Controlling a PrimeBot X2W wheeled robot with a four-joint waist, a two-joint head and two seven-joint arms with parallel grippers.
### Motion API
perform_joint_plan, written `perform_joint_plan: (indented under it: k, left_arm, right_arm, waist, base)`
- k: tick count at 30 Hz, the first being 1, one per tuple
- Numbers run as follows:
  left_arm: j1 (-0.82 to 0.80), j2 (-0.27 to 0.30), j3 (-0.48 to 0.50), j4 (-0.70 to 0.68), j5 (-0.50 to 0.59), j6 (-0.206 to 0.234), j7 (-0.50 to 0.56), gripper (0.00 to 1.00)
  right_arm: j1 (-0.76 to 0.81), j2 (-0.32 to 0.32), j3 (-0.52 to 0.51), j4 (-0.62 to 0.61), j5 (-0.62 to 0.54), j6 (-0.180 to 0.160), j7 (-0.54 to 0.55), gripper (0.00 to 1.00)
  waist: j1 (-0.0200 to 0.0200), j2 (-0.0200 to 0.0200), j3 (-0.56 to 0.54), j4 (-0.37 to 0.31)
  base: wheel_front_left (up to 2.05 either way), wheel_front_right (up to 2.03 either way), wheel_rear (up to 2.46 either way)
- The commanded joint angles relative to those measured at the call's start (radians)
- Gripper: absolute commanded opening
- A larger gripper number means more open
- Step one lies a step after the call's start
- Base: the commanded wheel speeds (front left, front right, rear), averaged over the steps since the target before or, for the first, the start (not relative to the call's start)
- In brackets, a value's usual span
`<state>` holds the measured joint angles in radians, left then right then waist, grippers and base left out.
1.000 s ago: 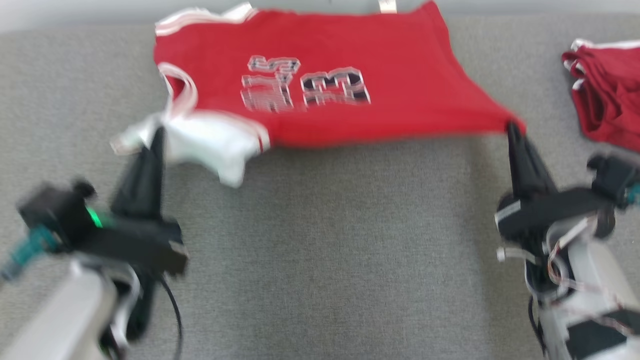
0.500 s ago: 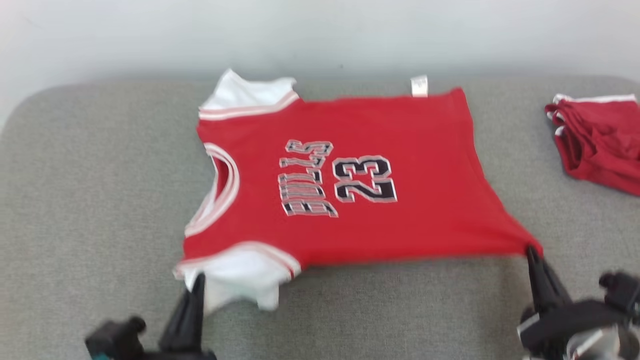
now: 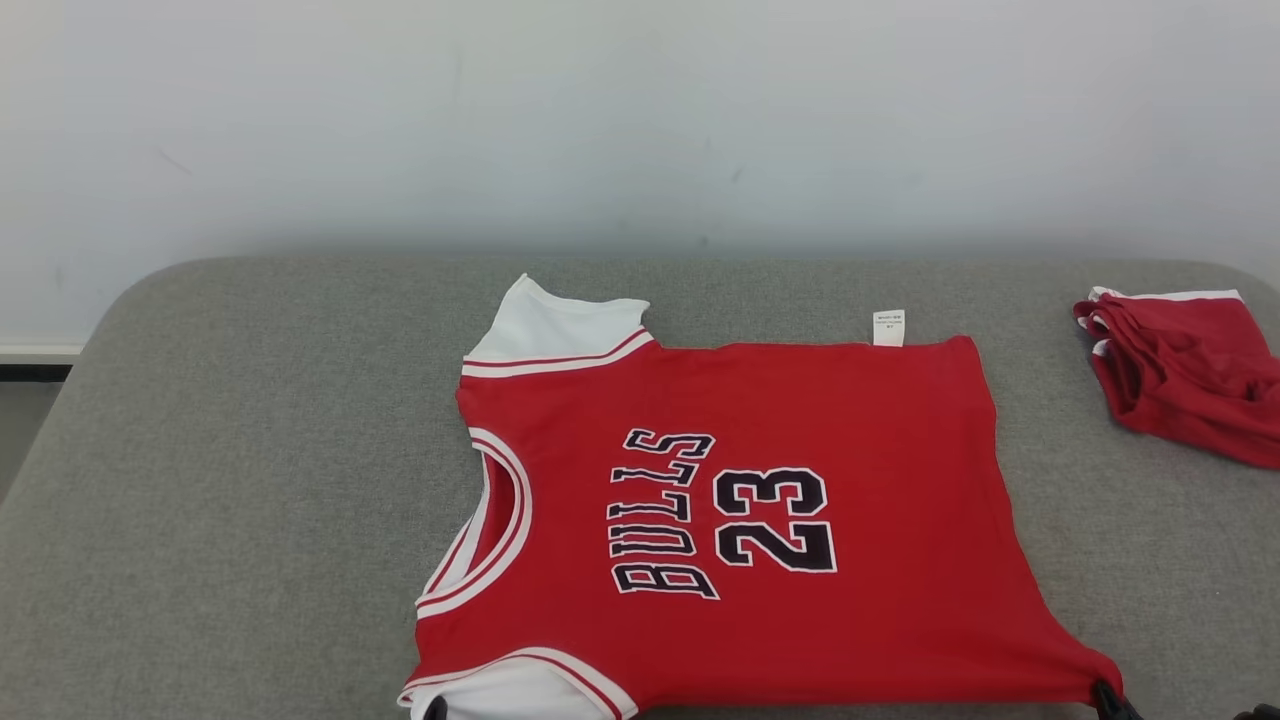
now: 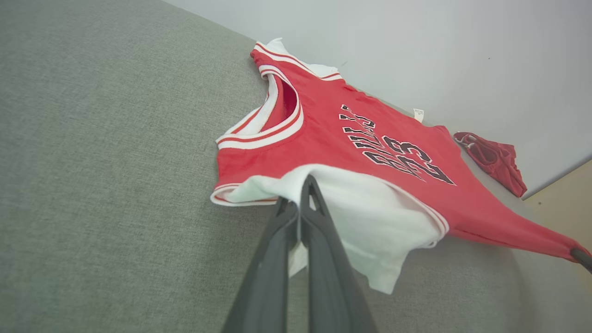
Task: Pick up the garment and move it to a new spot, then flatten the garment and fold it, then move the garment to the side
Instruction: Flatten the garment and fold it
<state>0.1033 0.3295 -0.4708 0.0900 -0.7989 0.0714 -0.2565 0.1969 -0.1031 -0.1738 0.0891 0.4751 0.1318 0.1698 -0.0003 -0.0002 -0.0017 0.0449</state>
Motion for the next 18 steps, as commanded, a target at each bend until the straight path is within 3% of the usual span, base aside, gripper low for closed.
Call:
perform_joint_plan:
  k: [1, 10, 18]
  left_arm:
    - [0.008, 0.0, 0.003, 0.007, 0.009, 0.006, -0.004, 0.0]
    - [-0.049, 0.008, -0.024, 0.029, 0.03, -0.018, 0.018, 0.0]
    - [-0.19, 0.023, -0.037, 0.066, 0.055, -0.049, 0.058, 0.0]
  right_arm:
    - [0.016, 0.008, -0.005, -0.015, -0.018, -0.003, 0.012, 0.0]
    - [-0.006, 0.029, 0.012, -0.026, -0.033, -0.003, 0.035, 0.0]
    - [-0.124, 0.03, 0.051, 0.021, -0.014, -0.003, 0.072, 0.0]
  waist:
    - [0.0003, 0.0002, -0.005, 0.005]
    - [0.0003, 0.0002, 0.016, -0.012]
    - [0.0003, 0.0002, 0.041, -0.042]
  base:
    - [0.0, 0.0, 0.0]
    - [0.0, 0.0, 0.0]
    - [0.0, 0.0, 0.0]
